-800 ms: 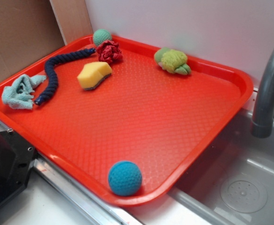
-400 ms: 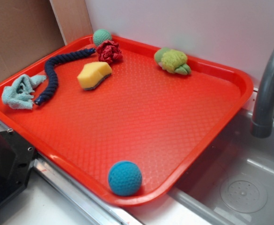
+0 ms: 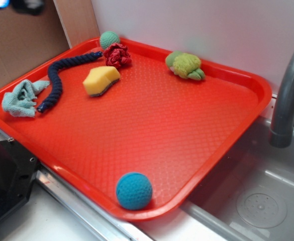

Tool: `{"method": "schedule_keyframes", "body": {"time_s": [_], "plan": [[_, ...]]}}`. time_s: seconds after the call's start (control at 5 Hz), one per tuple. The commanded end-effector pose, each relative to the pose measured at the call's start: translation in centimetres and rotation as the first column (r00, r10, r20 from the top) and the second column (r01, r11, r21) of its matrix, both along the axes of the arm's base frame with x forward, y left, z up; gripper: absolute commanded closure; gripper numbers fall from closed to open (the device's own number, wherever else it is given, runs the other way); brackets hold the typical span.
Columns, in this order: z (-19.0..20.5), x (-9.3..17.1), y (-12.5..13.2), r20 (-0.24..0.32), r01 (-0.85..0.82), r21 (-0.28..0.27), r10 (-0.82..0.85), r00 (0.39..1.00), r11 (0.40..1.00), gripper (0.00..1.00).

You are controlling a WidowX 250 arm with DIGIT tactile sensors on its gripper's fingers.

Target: Grab the red paper.

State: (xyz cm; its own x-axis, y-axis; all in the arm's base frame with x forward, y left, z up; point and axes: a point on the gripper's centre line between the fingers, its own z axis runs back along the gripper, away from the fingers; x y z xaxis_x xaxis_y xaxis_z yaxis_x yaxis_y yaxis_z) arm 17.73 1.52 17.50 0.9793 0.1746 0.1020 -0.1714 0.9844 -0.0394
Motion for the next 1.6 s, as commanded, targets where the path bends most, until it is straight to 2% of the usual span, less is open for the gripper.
{"method": "schedule_keyframes", "body": {"time_s": [0.0,0.2,0.6,0.8,1.0,1.2,1.4], "plan": [[-3.3,7.5,1.5,0.085,-0.073,0.035,0.070,0.994,0.997,0.00],[-4.7,7.4,3.0,0.118,-0.135,0.064,0.126,0.985,0.989,0.00],[-6.7,6.9,6.3,0.104,-0.223,0.057,0.216,0.971,0.973,0.00],[-7.6,7.6,6.7,0.100,-0.227,0.032,0.223,0.970,0.973,0.00],[-8.6,8.6,6.7,0.073,-0.265,-0.003,0.265,0.962,0.964,0.00],[-10.2,9.2,7.0,0.067,-0.245,0.042,0.242,0.968,0.969,0.00],[-11.2,10.0,8.3,0.060,-0.213,0.079,0.208,0.976,0.974,0.00]]}}
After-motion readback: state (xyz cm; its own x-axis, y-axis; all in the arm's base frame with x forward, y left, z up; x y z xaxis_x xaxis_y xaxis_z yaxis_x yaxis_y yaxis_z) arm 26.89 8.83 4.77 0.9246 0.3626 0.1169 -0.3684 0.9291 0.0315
